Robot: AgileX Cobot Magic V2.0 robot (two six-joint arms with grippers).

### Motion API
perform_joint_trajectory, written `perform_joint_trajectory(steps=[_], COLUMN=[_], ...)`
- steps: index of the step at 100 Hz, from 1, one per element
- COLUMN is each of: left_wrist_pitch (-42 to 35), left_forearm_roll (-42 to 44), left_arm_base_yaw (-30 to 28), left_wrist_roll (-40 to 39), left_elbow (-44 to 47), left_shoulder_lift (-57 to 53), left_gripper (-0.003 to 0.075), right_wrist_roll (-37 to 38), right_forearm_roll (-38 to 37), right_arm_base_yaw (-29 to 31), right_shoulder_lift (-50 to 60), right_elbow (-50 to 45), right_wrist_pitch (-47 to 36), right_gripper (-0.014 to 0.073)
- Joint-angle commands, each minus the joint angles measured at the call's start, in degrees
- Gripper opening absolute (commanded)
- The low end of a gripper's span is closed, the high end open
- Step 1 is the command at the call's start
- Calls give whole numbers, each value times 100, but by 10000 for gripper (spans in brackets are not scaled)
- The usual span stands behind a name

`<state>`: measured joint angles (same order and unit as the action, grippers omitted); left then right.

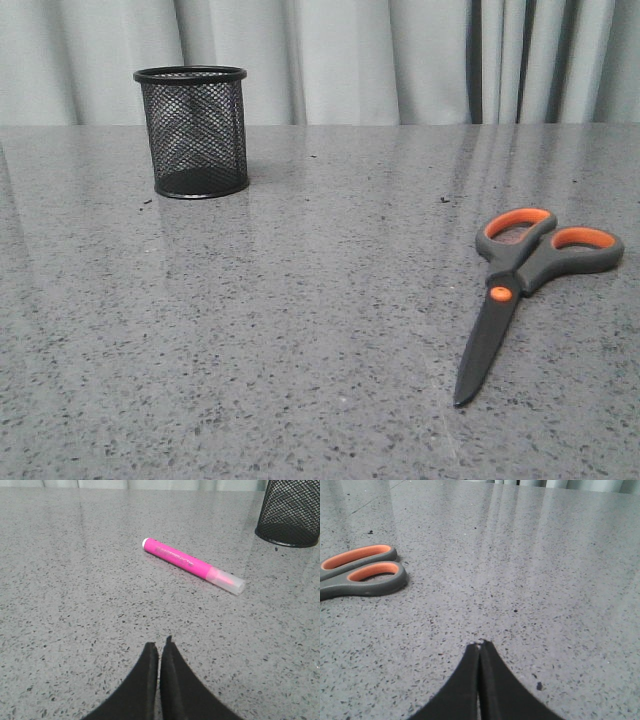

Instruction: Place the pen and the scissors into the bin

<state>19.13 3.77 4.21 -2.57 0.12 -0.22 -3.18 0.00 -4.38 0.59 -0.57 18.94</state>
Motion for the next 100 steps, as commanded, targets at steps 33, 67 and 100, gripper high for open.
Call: perform_joint_trajectory(steps=[33, 67, 100], left_wrist_pitch=[-276, -276, -1600], left_forearm_roll=[-24, -24, -2143], left_arm_base_yaw=[-18, -18, -18], left_wrist_roll=[-30, -30, -132], left_elbow=[248, 248, 248], left_shoulder_lift=[-187, -187, -187], left_gripper=[-19, -19, -19], right_wrist_roll=[-32, -32, 637], right_forearm_roll=[0, 0, 1061], right_arm_base_yaw=[19, 19, 19], right_shoulder_lift=[115, 115, 115], right_elbow=[-89, -89, -79], right_wrist_pitch=[-236, -494, -3268], right_gripper=[-69, -69, -69])
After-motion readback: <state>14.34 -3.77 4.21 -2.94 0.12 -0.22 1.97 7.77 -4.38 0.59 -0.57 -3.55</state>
